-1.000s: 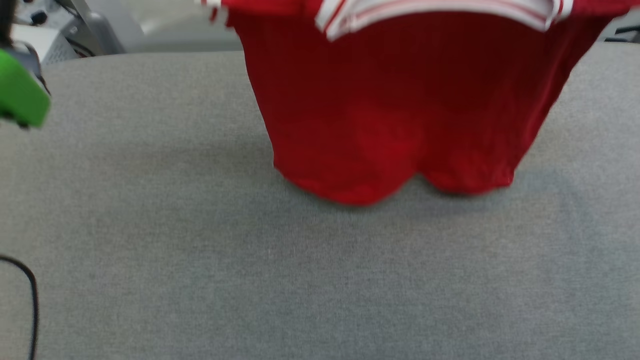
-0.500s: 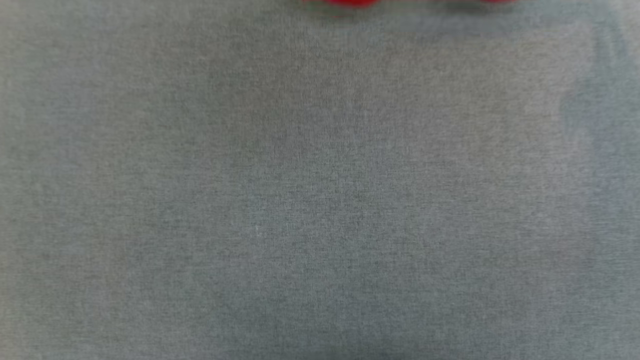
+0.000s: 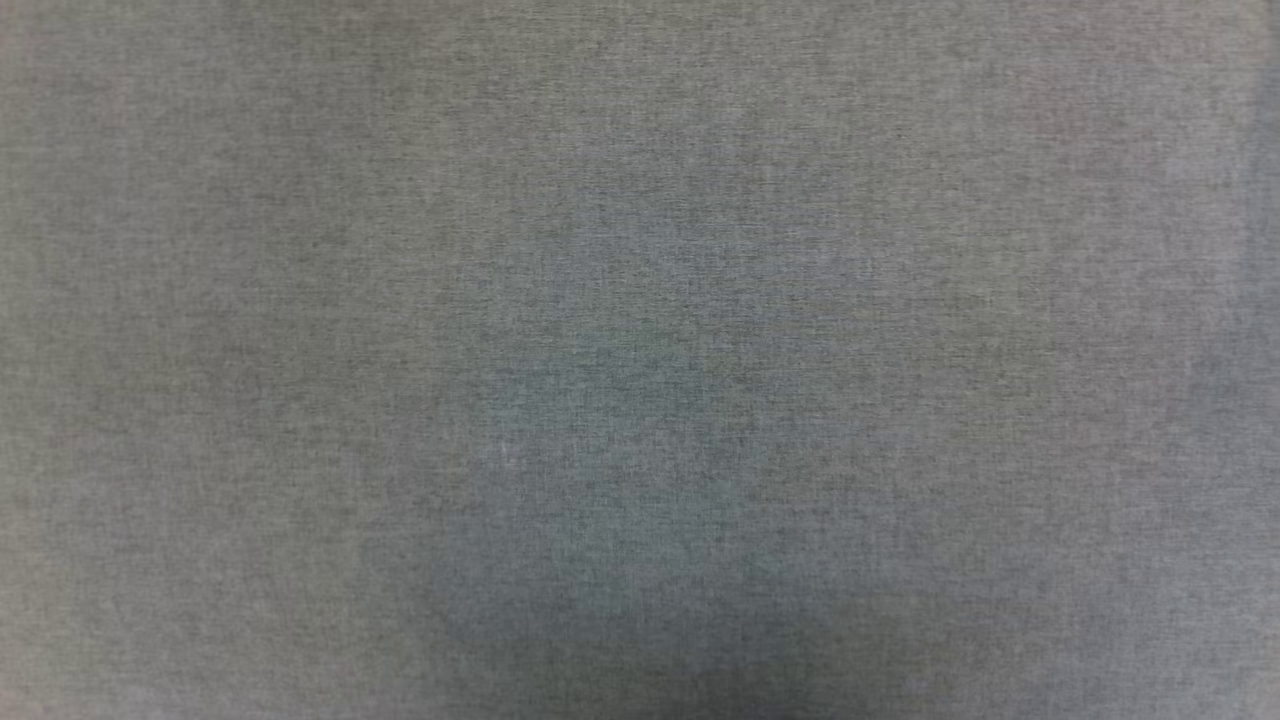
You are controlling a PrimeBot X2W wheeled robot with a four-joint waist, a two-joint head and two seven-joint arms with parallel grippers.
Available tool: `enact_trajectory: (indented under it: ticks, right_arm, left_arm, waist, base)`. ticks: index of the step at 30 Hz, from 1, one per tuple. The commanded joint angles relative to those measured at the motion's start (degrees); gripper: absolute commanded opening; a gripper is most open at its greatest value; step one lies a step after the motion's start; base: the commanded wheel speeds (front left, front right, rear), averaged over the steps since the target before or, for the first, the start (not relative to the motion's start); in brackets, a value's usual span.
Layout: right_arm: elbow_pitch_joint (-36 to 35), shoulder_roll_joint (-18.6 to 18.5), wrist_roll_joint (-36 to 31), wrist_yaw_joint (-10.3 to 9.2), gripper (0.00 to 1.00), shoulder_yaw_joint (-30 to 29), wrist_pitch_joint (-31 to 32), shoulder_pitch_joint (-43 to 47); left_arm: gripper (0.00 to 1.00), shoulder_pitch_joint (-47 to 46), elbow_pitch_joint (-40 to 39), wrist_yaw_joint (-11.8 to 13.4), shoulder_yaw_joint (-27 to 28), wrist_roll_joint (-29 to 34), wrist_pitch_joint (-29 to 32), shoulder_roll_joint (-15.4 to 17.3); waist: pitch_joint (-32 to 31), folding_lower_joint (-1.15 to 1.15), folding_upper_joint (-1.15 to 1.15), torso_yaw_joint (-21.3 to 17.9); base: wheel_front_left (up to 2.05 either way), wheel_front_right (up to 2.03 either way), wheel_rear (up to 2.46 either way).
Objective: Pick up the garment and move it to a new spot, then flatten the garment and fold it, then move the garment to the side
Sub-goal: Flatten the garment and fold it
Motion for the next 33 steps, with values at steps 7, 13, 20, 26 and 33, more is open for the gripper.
enact_trajectory:
  ticks: [7, 13, 20, 26, 33]
  right_arm:
    - [3.72, 0.98, 2.07, -0.10, 0.00, 2.56, -1.99, 8.70]
    - [5.64, 0.74, 5.84, -0.10, 0.00, 4.23, -1.55, 19.31]
    - [6.81, 0.22, 11.79, -0.10, 0.00, 5.75, 2.64, 33.90]
    - [6.24, -0.60, 14.68, -0.10, 0.00, 5.70, 5.36, 44.81]
    - [4.00, -2.07, 18.02, -0.10, 0.00, 4.01, 9.10, 55.54]
  left_arm:
    - [0.00, 9.94, 5.26, 0.33, -1.45, -1.68, -5.68, -2.66]
    - [0.00, 21.83, 8.53, 0.44, -2.38, -4.06, -9.43, -5.69]
    - [0.00, 36.52, 12.08, 0.33, -3.72, -7.31, -9.27, -7.81]
    - [0.00, 46.91, 12.62, 0.23, -5.28, -9.13, -6.82, -7.23]
    - [0.00, 56.99, 10.47, 0.13, -4.22, -14.71, -0.96, -5.30]
  waist:
    - [-3.14, -0.02, 0.00, 1.60]
    - [-9.00, -0.02, 0.00, 2.43]
    - [-17.30, -0.02, 0.00, 3.12]
    - [-23.24, -0.02, 0.00, 3.31]
    - [-28.28, -0.02, 0.00, 3.19]
  base:
    - [0.00, 0.00, 0.00]
    - [0.00, 0.00, 0.00]
    - [0.00, 0.00, 0.00]
    - [0.00, 0.00, 0.00]
    - [0.00, 0.00, 0.00]
